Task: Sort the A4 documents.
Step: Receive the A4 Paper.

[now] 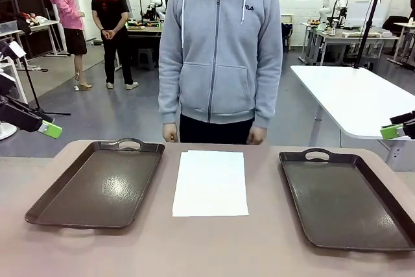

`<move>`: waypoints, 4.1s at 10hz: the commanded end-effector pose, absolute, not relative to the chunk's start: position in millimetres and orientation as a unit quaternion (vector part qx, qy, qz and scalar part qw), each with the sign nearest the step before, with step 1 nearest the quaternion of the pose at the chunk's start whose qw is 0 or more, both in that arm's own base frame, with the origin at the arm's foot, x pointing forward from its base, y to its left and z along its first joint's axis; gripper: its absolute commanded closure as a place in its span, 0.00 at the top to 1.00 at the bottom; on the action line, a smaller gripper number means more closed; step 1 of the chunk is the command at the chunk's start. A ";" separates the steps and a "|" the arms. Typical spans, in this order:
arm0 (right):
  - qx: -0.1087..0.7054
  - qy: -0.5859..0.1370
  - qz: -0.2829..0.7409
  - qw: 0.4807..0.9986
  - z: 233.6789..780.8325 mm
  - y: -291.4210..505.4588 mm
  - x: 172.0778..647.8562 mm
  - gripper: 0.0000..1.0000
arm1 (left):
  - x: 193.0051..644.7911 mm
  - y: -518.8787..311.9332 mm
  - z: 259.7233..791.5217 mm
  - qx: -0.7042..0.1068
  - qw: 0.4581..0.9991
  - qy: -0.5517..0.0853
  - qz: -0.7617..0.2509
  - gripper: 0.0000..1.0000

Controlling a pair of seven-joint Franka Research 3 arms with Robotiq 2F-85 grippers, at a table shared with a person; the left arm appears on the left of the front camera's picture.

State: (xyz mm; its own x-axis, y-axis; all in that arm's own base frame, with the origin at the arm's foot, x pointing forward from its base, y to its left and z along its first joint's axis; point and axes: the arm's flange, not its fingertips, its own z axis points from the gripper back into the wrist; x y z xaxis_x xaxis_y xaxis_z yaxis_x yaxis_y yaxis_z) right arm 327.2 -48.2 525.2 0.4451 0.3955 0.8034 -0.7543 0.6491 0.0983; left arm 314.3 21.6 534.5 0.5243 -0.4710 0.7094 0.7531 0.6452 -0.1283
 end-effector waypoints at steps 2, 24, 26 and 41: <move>0.232 -0.396 0.359 0.812 524.9 -49.6 327.4 1.00 | 313.9 23.0 535.9 -0.219 0.837 -0.337 -0.371 1.00; 0.232 -0.396 0.359 0.812 524.9 -49.6 327.4 1.00 | 313.9 23.0 535.9 -0.219 0.837 -0.337 -0.371 1.00; 0.232 -0.396 0.359 0.812 524.9 -49.6 327.4 1.00 | 313.9 23.0 535.9 -0.219 0.837 -0.337 -0.371 1.00; 0.232 -0.396 0.359 0.812 524.9 -49.6 327.4 1.00 | 313.9 23.0 535.9 -0.219 0.837 -0.337 -0.371 1.00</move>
State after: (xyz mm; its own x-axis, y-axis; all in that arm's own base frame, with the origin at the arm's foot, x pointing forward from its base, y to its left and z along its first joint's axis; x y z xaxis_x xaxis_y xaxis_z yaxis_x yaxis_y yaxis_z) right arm 325.0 -48.5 526.8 0.4388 0.4022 0.8035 -0.7566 0.6478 0.0890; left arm 313.0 21.5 536.8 0.5173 -0.4701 0.7151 0.7548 0.6444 -0.1224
